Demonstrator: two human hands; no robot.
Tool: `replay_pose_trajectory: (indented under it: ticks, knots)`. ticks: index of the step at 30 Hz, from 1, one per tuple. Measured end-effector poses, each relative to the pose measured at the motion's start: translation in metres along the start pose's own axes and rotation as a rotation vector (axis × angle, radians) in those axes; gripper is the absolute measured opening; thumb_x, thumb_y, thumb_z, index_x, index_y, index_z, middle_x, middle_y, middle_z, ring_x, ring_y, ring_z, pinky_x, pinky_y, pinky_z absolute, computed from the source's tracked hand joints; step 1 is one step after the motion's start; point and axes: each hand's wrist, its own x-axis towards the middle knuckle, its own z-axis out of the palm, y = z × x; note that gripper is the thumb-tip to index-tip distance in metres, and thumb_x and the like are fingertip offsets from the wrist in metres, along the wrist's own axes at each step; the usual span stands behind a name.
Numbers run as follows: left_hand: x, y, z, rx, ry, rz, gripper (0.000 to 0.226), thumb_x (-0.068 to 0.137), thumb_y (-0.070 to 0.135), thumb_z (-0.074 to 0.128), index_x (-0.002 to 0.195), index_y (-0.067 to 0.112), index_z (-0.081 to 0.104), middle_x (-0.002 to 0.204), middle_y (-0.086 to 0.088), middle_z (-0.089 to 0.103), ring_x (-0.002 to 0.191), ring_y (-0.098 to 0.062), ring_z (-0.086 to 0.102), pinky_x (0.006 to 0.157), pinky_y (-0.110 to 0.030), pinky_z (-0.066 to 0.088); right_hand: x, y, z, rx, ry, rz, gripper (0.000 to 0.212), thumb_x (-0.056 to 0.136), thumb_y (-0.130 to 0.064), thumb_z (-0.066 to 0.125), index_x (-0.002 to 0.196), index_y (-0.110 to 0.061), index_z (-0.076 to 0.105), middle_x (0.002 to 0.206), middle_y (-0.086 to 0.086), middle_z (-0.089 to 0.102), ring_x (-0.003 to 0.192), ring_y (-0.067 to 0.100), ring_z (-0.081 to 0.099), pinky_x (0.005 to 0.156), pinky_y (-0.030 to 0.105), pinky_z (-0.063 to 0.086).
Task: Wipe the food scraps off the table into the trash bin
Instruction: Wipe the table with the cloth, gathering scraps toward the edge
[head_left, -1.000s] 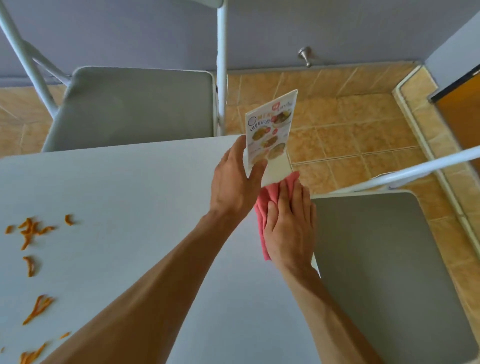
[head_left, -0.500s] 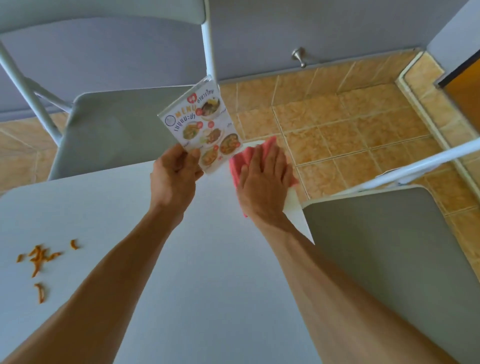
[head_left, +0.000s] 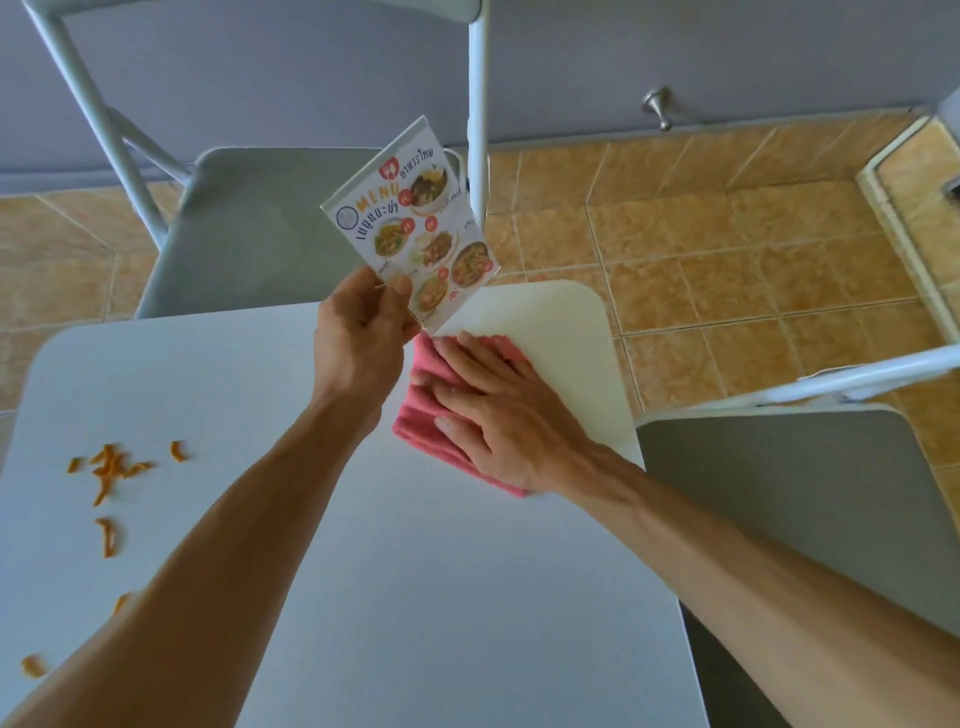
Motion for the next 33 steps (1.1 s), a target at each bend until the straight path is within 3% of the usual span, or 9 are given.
replay_pose_trajectory:
  ticks: [2, 5, 7, 12, 17, 22, 27, 30, 33]
  knots:
    - [0.0, 0.002, 0.007, 0.016, -0.041, 0.004, 0.025, 0.102, 0.014, 0.051, 0.121, 0.018, 0.066, 0.11, 0.002, 0.075, 0.102, -0.017, 0.072, 0.092, -0.041, 0.057, -0.009, 0.029, -0.002, -0.041, 0.029, -0.007, 0.051, 0.106, -0.049, 0.022, 0.147, -0.033, 0.046, 0.166, 0.001, 0.027, 0.152, 0.023, 0.027, 0.124, 0.048, 0.021]
    - [0.001, 0.002, 0.02, 0.046, -0.09, 0.0, 0.027, 0.102, 0.015, 0.051, 0.126, 0.017, 0.065, 0.112, 0.004, 0.074, 0.102, -0.013, 0.072, 0.092, -0.037, 0.057, -0.018, 0.053, -0.01, 0.001, 0.219, 0.445, 0.048, 0.107, -0.041, 0.024, 0.148, -0.028, 0.045, 0.166, 0.003, 0.028, 0.151, 0.028, 0.029, 0.121, 0.052, 0.026]
    - [0.003, 0.002, 0.028, 0.047, -0.114, 0.001, 0.028, 0.102, 0.016, 0.051, 0.127, 0.016, 0.064, 0.113, 0.003, 0.074, 0.103, -0.013, 0.071, 0.093, -0.038, 0.057, -0.028, 0.03, -0.007, 0.01, 0.222, 0.57, 0.049, 0.106, -0.037, 0.025, 0.149, -0.026, 0.045, 0.168, 0.002, 0.022, 0.151, 0.028, 0.026, 0.123, 0.049, 0.021]
    - [0.005, 0.0, 0.051, 0.109, -0.226, 0.0, 0.025, 0.1, 0.024, 0.053, 0.121, 0.022, 0.067, 0.111, 0.004, 0.075, 0.104, -0.018, 0.071, 0.094, -0.042, 0.056, -0.091, -0.001, -0.006, -0.029, -0.024, 0.042, 0.05, 0.108, -0.045, 0.023, 0.153, -0.031, 0.04, 0.17, -0.004, 0.012, 0.156, 0.02, 0.015, 0.124, 0.05, 0.017]
    - [0.011, -0.011, 0.059, 0.273, -0.304, 0.054, 0.031, 0.088, 0.042, 0.055, 0.111, 0.024, 0.068, 0.105, 0.003, 0.076, 0.103, -0.031, 0.07, 0.092, -0.055, 0.055, -0.102, 0.017, 0.003, -0.028, 0.215, 0.634, 0.05, 0.107, -0.032, 0.026, 0.153, -0.015, 0.039, 0.168, 0.008, 0.019, 0.153, 0.031, 0.025, 0.124, 0.048, 0.021]
    - [0.014, -0.013, 0.064, 0.344, -0.397, 0.101, 0.028, 0.091, 0.039, 0.053, 0.109, 0.021, 0.064, 0.107, 0.005, 0.075, 0.101, -0.02, 0.072, 0.092, -0.049, 0.055, -0.112, 0.014, 0.007, -0.043, 0.082, 0.269, 0.05, 0.107, -0.029, 0.027, 0.153, -0.016, 0.04, 0.169, 0.005, 0.015, 0.156, 0.023, 0.015, 0.125, 0.05, 0.018]
    - [0.015, -0.013, 0.065, 0.452, -0.4, 0.143, 0.017, 0.093, 0.037, 0.047, 0.103, 0.027, 0.058, 0.099, 0.005, 0.075, 0.093, -0.024, 0.071, 0.085, -0.049, 0.056, -0.09, -0.006, 0.007, -0.002, 0.225, 0.61, 0.054, 0.101, -0.026, 0.032, 0.151, -0.007, 0.041, 0.167, 0.01, 0.022, 0.153, 0.03, 0.024, 0.125, 0.048, 0.02]
    - [0.01, -0.013, 0.062, 0.464, -0.373, 0.159, 0.019, 0.096, 0.033, 0.05, 0.11, 0.023, 0.061, 0.094, 0.005, 0.076, 0.087, -0.023, 0.071, 0.081, -0.046, 0.056, -0.081, -0.028, 0.013, 0.059, 0.18, 0.471, 0.056, 0.098, -0.027, 0.034, 0.152, -0.012, 0.04, 0.168, 0.009, 0.021, 0.154, 0.029, 0.021, 0.126, 0.049, 0.018]
    - [0.003, -0.012, 0.053, 0.436, -0.305, 0.103, 0.026, 0.097, 0.032, 0.057, 0.121, 0.021, 0.062, 0.099, 0.007, 0.075, 0.082, -0.003, 0.069, 0.077, -0.027, 0.055, -0.081, -0.007, 0.01, 0.055, 0.19, 0.372, 0.05, 0.099, -0.035, 0.042, 0.146, -0.023, 0.05, 0.164, 0.005, 0.032, 0.15, 0.028, 0.031, 0.123, 0.049, 0.022]
